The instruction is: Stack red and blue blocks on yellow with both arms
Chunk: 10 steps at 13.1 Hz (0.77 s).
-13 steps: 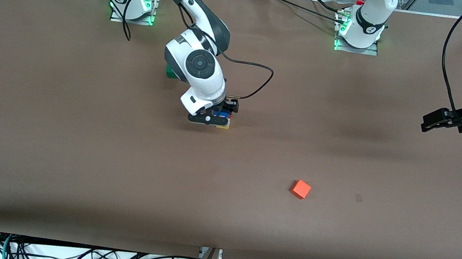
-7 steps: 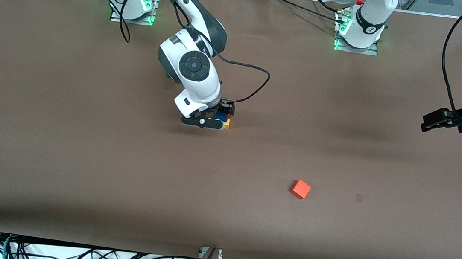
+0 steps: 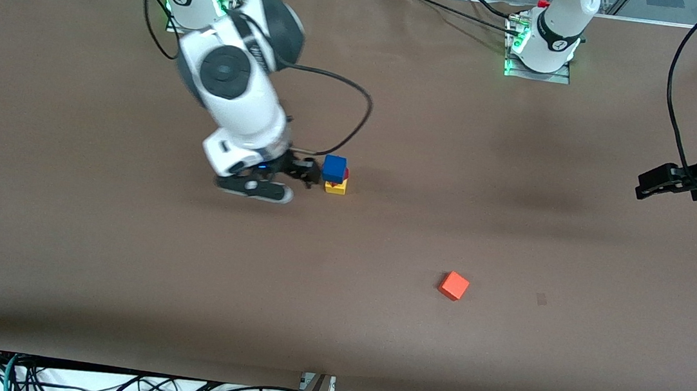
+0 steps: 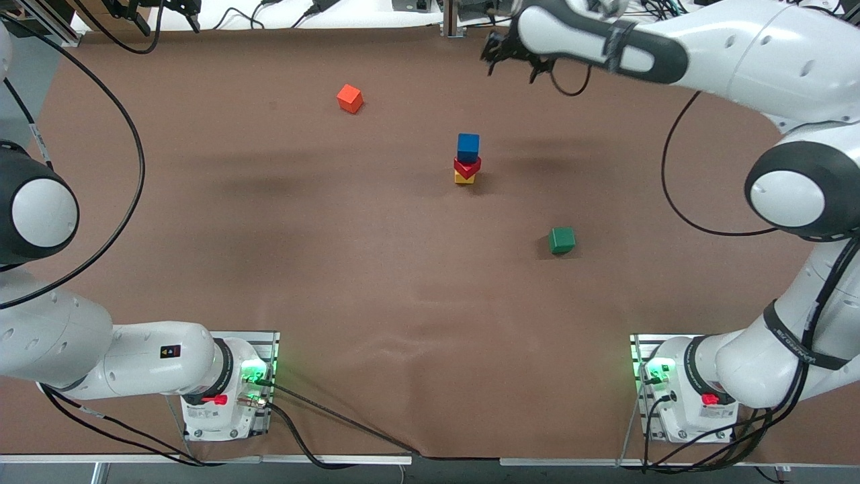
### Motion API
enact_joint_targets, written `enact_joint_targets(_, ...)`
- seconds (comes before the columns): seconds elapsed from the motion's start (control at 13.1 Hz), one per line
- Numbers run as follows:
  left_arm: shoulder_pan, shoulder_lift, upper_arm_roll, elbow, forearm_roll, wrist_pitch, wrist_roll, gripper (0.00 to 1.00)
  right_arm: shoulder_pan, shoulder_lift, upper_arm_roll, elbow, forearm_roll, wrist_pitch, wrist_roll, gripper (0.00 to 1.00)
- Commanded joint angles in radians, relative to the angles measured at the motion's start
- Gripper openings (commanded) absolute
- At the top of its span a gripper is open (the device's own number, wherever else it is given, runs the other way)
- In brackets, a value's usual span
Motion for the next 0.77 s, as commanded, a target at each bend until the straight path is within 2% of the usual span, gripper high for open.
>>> enact_joint_targets(0.0, 0.007, 0.012, -0.002, 0.027, -0.027, -0.009, 0.022, 1.0, -0.045, -0.063, -0.009, 0.037, 0.105, -0.166, -0.109, 1.0)
enact_joint_targets(0.08, 0.009, 0.012, -0.002, 0.027, -0.027, -0.009, 0.022, 1.0, -0.045, -0.101, -0.021, 0.039, 0.102, -0.232, -0.119, 1.0)
enact_joint_targets(0.38, 0.009, 0.012, -0.002, 0.027, -0.027, -0.009, 0.022, 1.0, -0.045, -0.232, -0.141, 0.034, 0.116, -0.447, -0.277, 1.0)
enact_joint_targets(0.69, 0.009, 0.012, -0.002, 0.027, -0.029, -0.009, 0.022, 1.0, -0.045, -0.304, -0.231, -0.002, 0.115, -0.507, -0.425, 1.0)
